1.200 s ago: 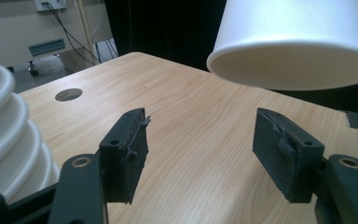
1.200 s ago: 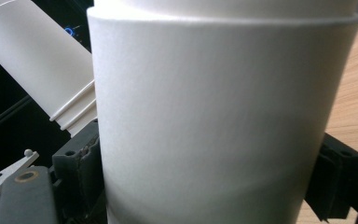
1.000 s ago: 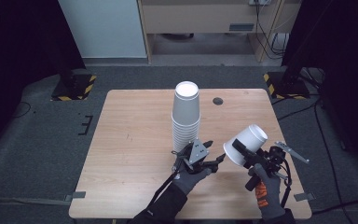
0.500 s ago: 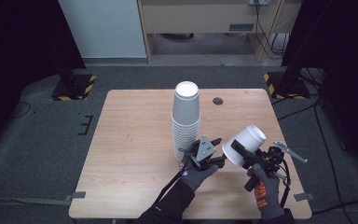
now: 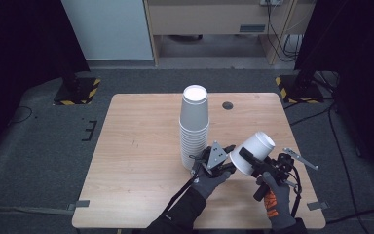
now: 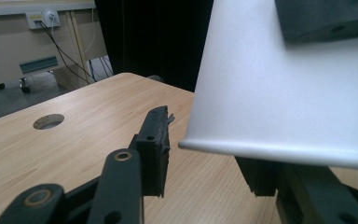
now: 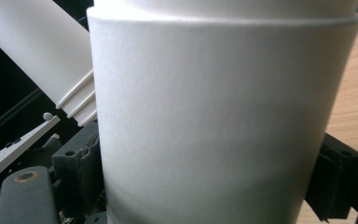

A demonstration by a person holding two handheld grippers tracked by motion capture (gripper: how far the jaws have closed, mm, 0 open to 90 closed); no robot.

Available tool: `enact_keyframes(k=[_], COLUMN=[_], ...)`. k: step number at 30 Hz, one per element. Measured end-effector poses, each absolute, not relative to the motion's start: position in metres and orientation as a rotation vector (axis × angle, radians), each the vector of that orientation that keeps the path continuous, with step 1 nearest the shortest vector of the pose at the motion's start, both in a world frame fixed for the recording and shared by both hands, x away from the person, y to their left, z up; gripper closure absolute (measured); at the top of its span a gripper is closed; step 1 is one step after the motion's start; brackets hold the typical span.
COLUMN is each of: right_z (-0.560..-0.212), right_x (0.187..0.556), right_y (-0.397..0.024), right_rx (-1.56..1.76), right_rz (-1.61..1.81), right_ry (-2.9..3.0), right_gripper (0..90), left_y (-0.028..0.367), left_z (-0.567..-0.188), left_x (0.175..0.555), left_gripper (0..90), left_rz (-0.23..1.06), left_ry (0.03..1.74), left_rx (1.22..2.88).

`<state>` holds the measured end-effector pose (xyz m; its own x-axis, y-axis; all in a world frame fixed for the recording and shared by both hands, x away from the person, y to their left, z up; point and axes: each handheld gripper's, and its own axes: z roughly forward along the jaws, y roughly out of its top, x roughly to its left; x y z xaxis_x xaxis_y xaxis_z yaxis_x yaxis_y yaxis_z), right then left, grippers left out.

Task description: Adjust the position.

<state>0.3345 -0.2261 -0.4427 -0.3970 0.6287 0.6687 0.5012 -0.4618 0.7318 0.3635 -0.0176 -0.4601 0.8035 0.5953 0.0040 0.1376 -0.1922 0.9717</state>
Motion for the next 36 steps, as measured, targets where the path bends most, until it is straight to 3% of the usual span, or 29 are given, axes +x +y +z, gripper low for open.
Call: enact_keyframes(k=[13, 36], right_z=[-0.445, -0.447], right_x=[0.336, 0.34], right_y=[-0.225, -0.23], right_rx=[1.678, 1.668], right_rz=[2.0, 2.002], right_ry=[1.598, 1.583], right_gripper=[15.6, 12.4], left_y=[-0.014, -0.007], left_z=[-0.464, -0.466], left_x=[0.363, 0.353], left_gripper=[77.8, 81.8], left_rz=[0.465, 0.442], left_ry=[0.582, 0.534], left_rx=[1.742, 1.785])
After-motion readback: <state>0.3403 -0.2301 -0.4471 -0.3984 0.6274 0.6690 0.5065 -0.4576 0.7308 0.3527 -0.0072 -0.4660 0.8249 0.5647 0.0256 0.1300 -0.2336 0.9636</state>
